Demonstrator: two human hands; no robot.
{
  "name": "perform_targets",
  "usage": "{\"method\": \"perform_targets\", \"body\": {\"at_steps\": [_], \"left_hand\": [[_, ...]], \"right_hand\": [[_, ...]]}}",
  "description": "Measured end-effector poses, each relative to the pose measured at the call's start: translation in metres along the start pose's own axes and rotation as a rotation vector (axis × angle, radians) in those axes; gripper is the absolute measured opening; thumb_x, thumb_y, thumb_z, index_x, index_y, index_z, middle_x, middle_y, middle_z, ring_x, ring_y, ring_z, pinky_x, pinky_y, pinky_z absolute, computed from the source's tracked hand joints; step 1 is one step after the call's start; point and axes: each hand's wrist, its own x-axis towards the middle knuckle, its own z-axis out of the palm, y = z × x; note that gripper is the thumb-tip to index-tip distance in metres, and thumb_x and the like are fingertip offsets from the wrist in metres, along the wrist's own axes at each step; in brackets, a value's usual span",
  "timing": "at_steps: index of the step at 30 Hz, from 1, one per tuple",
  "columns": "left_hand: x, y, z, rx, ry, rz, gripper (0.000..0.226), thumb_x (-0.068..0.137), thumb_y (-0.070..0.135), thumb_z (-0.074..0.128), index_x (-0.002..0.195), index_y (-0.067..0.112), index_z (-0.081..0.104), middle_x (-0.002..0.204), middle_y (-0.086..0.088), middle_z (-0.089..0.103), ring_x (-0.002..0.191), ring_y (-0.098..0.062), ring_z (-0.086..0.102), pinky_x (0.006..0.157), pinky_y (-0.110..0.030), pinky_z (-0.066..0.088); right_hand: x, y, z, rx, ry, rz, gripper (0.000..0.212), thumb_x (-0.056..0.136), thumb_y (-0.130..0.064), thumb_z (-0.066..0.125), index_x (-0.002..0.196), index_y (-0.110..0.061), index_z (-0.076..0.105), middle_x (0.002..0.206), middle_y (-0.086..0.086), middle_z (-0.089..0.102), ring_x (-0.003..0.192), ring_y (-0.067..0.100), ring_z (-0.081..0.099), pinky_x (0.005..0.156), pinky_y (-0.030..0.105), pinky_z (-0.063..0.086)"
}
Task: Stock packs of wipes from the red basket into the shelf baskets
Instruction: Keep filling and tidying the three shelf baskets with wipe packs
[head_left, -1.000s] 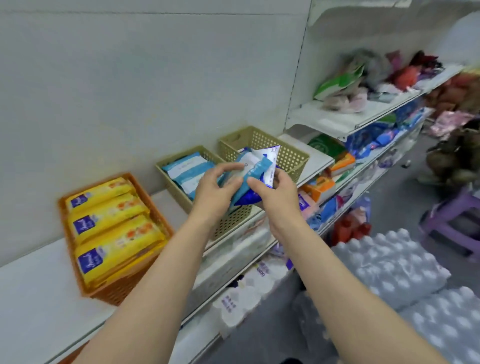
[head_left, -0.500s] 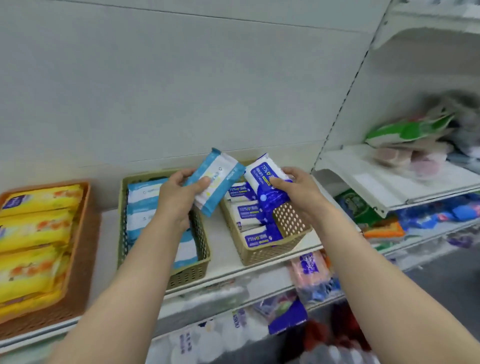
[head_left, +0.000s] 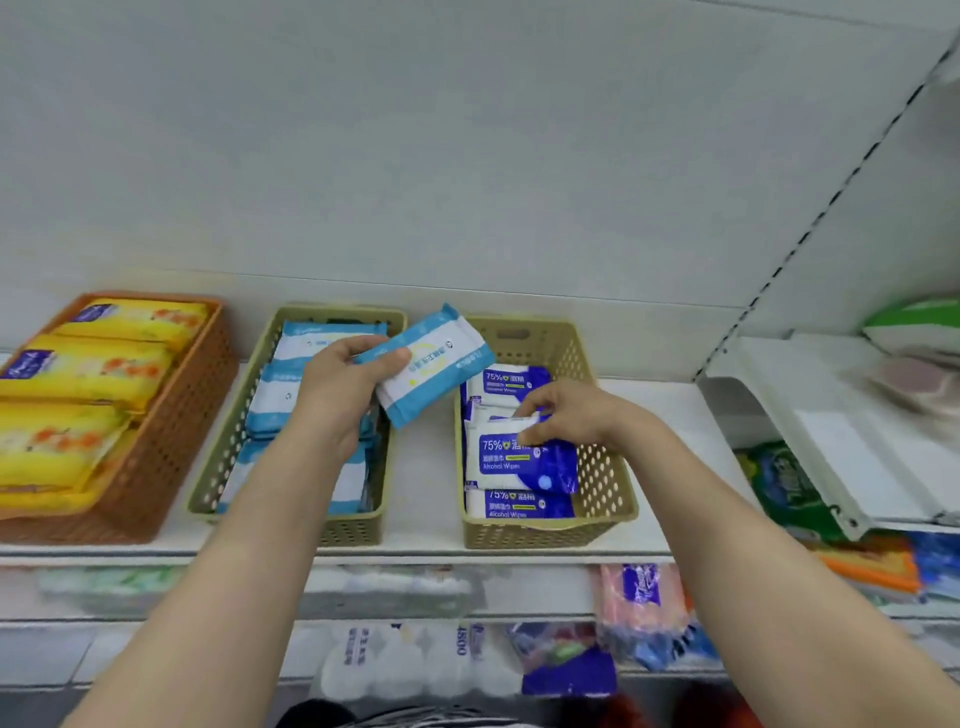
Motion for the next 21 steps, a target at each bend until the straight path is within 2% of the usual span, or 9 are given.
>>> {"method": "perform_targets", "body": {"at_steps": [2, 4, 6, 10, 13, 16, 18, 19, 21], "left_hand": [[0.000, -0.001, 0.007, -0.001, 0.009, 0.008, 0.028, 0.082, 0.010, 0.078, 0.105, 0.017, 0.063, 0.110, -0.010, 0.070, 0.089, -0.021, 0.071, 0.087, -0.041, 0.059], [-0.001, -0.003, 0.013, -0.005, 0.011, 0.008, 0.031, 0.083, 0.010, 0.078, 0.110, 0.015, 0.063, 0.108, -0.009, 0.071, 0.084, -0.017, 0.071, 0.070, -0.030, 0.061], [-0.002, -0.004, 0.017, 0.005, 0.011, 0.013, 0.037, 0.083, 0.011, 0.078, 0.116, 0.012, 0.062, 0.107, -0.008, 0.071, 0.083, -0.015, 0.071, 0.056, -0.021, 0.056], [0.002, -0.009, 0.019, 0.014, 0.021, 0.006, 0.039, 0.082, 0.013, 0.080, 0.116, 0.012, 0.063, 0.110, -0.008, 0.071, 0.093, -0.018, 0.072, 0.065, -0.025, 0.057], [0.004, -0.011, 0.022, 0.010, 0.033, 0.009, 0.040, 0.082, 0.013, 0.080, 0.118, 0.013, 0.062, 0.110, -0.007, 0.070, 0.094, -0.018, 0.072, 0.066, -0.026, 0.058], [0.004, -0.013, 0.024, 0.006, 0.065, 0.014, 0.040, 0.082, 0.013, 0.079, 0.118, 0.013, 0.062, 0.111, -0.005, 0.069, 0.093, -0.016, 0.072, 0.068, -0.027, 0.060], [0.004, -0.015, 0.021, 0.012, 0.083, 0.009, 0.039, 0.083, 0.014, 0.079, 0.117, 0.015, 0.062, 0.111, -0.004, 0.069, 0.092, -0.016, 0.072, 0.062, -0.025, 0.058], [0.003, -0.016, 0.019, 0.017, 0.091, 0.008, 0.038, 0.083, 0.015, 0.079, 0.117, 0.016, 0.063, 0.111, -0.004, 0.069, 0.093, -0.016, 0.072, 0.058, -0.023, 0.057], [0.003, -0.017, 0.014, 0.033, 0.099, 0.005, 0.037, 0.083, 0.017, 0.080, 0.116, 0.018, 0.063, 0.111, -0.004, 0.069, 0.093, -0.016, 0.072, 0.054, -0.022, 0.055]], "right_hand": [[0.004, 0.002, 0.003, -0.082, -0.017, -0.001, 0.033, 0.082, -0.029, 0.080, 0.112, -0.024, 0.069, 0.121, 0.001, 0.065, 0.107, 0.020, 0.062, 0.092, 0.035, 0.053], [0.006, 0.004, 0.004, -0.098, -0.026, 0.000, 0.031, 0.083, -0.029, 0.079, 0.112, -0.025, 0.067, 0.124, 0.000, 0.063, 0.109, 0.021, 0.061, 0.093, 0.037, 0.054], [0.005, 0.004, 0.004, -0.084, -0.035, -0.005, 0.031, 0.084, -0.027, 0.078, 0.112, -0.026, 0.066, 0.126, -0.001, 0.060, 0.112, 0.021, 0.061, 0.093, 0.039, 0.055], [0.003, 0.006, 0.001, -0.099, -0.109, 0.004, 0.030, 0.084, -0.027, 0.078, 0.112, -0.027, 0.065, 0.128, 0.000, 0.062, 0.111, 0.020, 0.062, 0.093, 0.040, 0.056], [-0.002, 0.003, 0.007, -0.204, -0.138, -0.007, 0.031, 0.085, -0.029, 0.077, 0.114, -0.027, 0.067, 0.123, -0.003, 0.062, 0.109, 0.017, 0.060, 0.088, 0.034, 0.056], [-0.005, 0.004, 0.025, -0.399, -0.054, -0.024, 0.030, 0.081, -0.031, 0.079, 0.110, -0.025, 0.071, 0.112, -0.004, 0.066, 0.099, 0.015, 0.059, 0.085, 0.032, 0.053], [-0.006, 0.008, 0.037, -0.480, 0.068, -0.034, 0.030, 0.079, -0.036, 0.080, 0.106, -0.027, 0.071, 0.113, -0.005, 0.068, 0.104, 0.016, 0.060, 0.085, 0.033, 0.054], [-0.008, 0.007, 0.041, -0.482, 0.156, -0.051, 0.036, 0.079, -0.041, 0.078, 0.111, -0.028, 0.069, 0.116, -0.005, 0.066, 0.110, 0.016, 0.057, 0.087, 0.033, 0.052], [-0.004, 0.006, 0.047, -0.392, 0.314, -0.100, 0.057, 0.085, -0.052, 0.069, 0.135, -0.028, 0.056, 0.137, -0.001, 0.055, 0.130, 0.020, 0.044, 0.102, 0.036, 0.043]]}}
